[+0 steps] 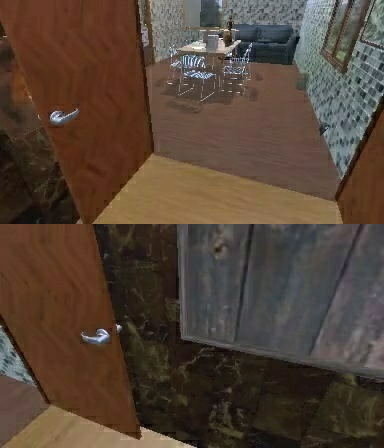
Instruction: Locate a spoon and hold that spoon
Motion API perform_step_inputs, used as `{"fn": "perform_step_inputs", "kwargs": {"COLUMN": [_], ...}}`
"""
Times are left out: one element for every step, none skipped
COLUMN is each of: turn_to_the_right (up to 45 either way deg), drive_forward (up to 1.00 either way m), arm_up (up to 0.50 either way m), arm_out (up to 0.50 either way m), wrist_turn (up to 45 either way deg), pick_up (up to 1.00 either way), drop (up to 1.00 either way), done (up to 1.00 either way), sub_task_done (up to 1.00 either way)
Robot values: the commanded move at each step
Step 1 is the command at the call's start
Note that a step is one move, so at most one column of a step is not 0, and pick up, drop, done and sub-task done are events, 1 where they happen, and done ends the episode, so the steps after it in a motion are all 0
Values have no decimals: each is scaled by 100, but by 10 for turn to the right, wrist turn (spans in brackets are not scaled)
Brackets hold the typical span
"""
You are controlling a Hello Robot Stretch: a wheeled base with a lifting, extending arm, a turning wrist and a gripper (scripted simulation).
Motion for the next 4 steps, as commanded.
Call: {"fn": "perform_step_inputs", "kwargs": {"turn_to_the_right": [0,0,60,0], "drive_forward": [100,90,0,45], "arm_up": [0,0,0,0], "arm_out": [0,0,0,0], "wrist_turn": [0,0,0,0], "pick_up": [0,0,0,0], "drop": [0,0,0,0], "done": [0,0,0,0], "sub_task_done": [0,0,0,0]}}
